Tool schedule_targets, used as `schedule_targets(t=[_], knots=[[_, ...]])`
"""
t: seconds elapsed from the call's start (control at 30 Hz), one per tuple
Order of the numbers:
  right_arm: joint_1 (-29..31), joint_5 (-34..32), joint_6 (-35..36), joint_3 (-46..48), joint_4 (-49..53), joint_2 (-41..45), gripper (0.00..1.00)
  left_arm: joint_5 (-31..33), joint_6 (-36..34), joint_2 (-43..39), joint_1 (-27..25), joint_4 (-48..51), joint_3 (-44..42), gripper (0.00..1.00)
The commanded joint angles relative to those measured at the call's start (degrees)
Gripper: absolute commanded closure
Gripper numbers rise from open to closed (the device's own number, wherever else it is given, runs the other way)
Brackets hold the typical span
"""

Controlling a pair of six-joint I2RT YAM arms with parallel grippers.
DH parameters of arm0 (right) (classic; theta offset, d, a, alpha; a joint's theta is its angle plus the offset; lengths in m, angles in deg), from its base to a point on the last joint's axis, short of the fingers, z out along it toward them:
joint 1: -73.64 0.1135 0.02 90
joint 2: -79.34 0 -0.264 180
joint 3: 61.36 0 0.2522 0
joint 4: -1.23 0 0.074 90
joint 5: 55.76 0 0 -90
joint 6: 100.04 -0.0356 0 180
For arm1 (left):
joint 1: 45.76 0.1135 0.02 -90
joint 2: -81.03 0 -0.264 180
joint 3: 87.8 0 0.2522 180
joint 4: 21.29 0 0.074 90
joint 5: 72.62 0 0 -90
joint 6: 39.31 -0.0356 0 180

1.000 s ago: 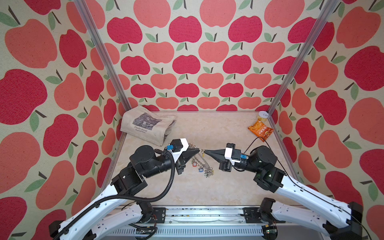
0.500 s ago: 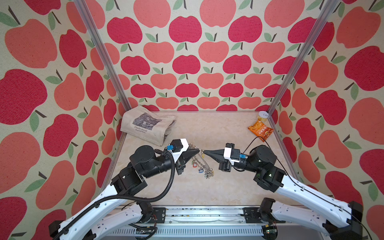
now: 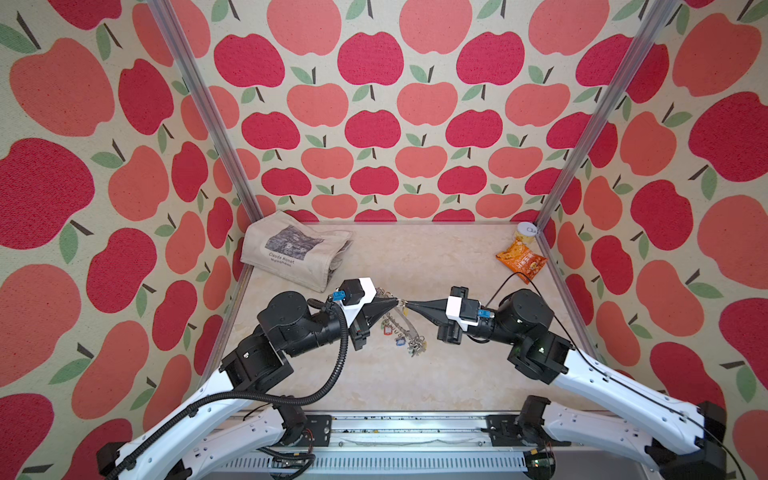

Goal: Put the keys on the keyring

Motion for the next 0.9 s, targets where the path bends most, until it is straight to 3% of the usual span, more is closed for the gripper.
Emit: schedule_targets(t=[0.0, 0.87], knots=[[1.58, 1.47, 1.36, -2.0, 1.38, -0.42, 1.0, -0.71, 0.19, -0.09, -0.39, -1.6, 1.86, 1.0], [5.27, -5.89, 9.12, -5.92, 12.05, -0.71, 1.0, -0.92, -0.31, 1.09, -1.05, 0.11, 2.8, 1.0]])
